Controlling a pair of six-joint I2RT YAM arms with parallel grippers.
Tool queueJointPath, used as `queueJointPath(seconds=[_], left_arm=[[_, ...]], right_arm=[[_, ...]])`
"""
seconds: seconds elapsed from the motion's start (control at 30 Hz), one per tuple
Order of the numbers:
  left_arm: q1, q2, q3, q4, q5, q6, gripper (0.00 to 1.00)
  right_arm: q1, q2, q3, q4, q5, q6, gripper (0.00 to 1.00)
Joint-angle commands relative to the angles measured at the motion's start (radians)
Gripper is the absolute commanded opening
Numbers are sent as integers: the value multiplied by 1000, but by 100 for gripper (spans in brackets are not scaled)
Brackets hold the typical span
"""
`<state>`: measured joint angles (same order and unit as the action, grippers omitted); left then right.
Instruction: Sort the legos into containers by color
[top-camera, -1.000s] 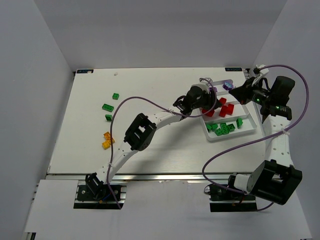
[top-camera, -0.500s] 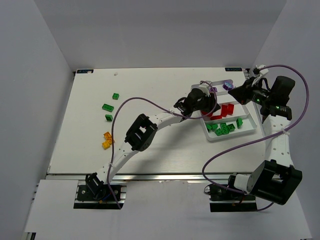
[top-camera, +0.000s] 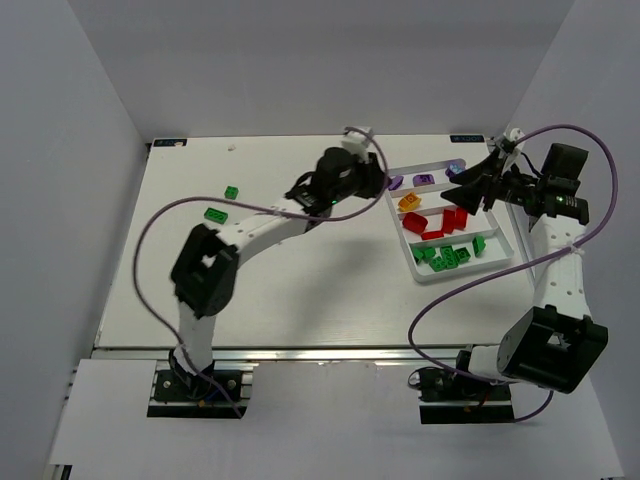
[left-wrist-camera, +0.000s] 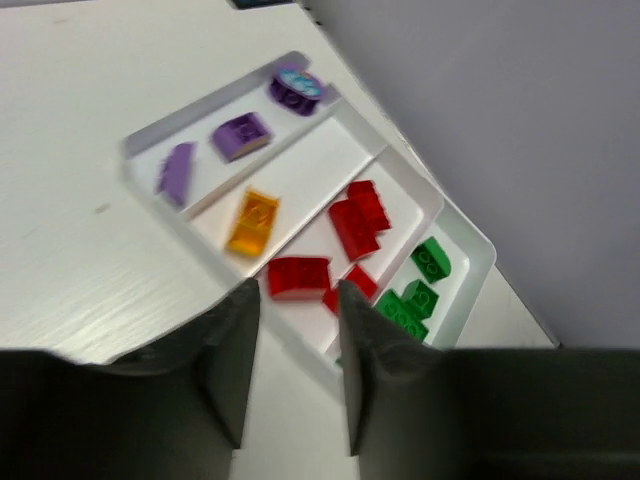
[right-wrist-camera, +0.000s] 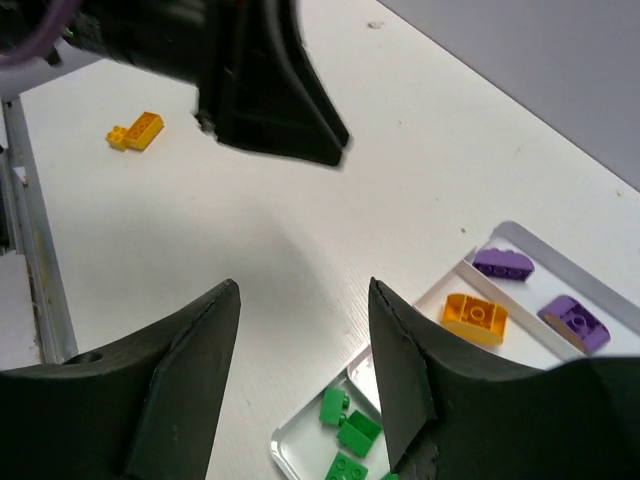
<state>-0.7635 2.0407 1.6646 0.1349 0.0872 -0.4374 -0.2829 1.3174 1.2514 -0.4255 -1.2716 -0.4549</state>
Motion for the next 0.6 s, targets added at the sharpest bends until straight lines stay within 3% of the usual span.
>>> queueJointPath(seconds=[0.0,0.03,0.13,0.27,0.4,0.57], left_arm=[[73,-250,-259,-11,-111,-24,51],[88,-305,-392,-17,-133,-32,55],[151,-528,-601,-78,-255,-49,72],[176,-767,-739,-245,-403,-52,90],[193,-953,-799,-459,-493,-81,95],[211,-1122,-815,-725,-590,-213,94]], right_arm=[[54,19,83,-137,-40,-145,60],[77,23,106,-172,-14,-180,60],[195,51,132,-307,130,-293,60],[367,72,129,-332,242,-317,60],[545,117,138,-306,343,-288,60],[746,155,106,-217,523,-142,56]])
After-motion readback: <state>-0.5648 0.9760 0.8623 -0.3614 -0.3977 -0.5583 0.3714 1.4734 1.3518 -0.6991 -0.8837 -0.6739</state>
